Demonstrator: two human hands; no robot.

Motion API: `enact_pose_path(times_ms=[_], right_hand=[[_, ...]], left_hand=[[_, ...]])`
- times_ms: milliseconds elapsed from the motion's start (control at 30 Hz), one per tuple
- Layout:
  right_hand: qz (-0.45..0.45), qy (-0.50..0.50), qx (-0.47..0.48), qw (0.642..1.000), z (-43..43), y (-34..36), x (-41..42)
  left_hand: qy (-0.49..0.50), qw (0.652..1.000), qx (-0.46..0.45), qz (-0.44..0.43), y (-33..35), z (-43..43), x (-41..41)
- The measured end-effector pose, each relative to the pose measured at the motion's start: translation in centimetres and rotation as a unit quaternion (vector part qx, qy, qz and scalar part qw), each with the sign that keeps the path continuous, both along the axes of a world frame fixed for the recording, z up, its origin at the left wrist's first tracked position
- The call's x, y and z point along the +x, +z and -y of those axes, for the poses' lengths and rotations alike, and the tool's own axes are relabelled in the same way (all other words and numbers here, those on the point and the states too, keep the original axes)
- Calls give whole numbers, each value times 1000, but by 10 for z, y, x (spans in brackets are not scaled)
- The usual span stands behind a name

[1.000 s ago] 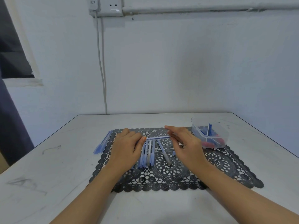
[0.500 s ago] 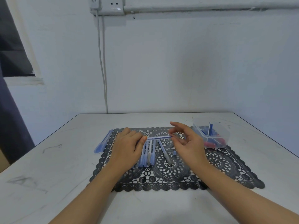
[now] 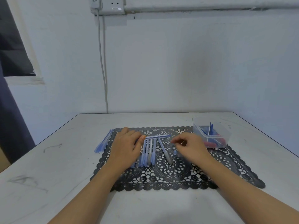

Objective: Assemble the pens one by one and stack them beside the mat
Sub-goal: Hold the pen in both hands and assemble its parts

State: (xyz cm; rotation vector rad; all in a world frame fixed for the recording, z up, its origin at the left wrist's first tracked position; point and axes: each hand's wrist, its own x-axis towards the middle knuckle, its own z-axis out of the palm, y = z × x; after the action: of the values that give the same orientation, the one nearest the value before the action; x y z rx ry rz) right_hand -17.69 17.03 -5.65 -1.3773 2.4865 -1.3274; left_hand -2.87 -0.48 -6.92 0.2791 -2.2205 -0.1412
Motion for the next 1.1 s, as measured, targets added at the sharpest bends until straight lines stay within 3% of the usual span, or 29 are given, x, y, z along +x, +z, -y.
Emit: enact_pose_path(times_ms=[233,400,667,867,1100], right_hand=[[-148,21,154,977,2,-4,0],[-151,21,184,971,2,-5,0],[-43,-34,22,998,3,0,4],[82,-5,-137,987,1,3,10],[143,24,-185,972,2,4,13]], left_hand=[[6,1000,3,2,0,2,1],[7,1000,0,11,0,2,1],[0,1000,3,14,0,2,2],[1,1000,7,15,-1,2,1],[-1,1000,5,10,0,0,2]])
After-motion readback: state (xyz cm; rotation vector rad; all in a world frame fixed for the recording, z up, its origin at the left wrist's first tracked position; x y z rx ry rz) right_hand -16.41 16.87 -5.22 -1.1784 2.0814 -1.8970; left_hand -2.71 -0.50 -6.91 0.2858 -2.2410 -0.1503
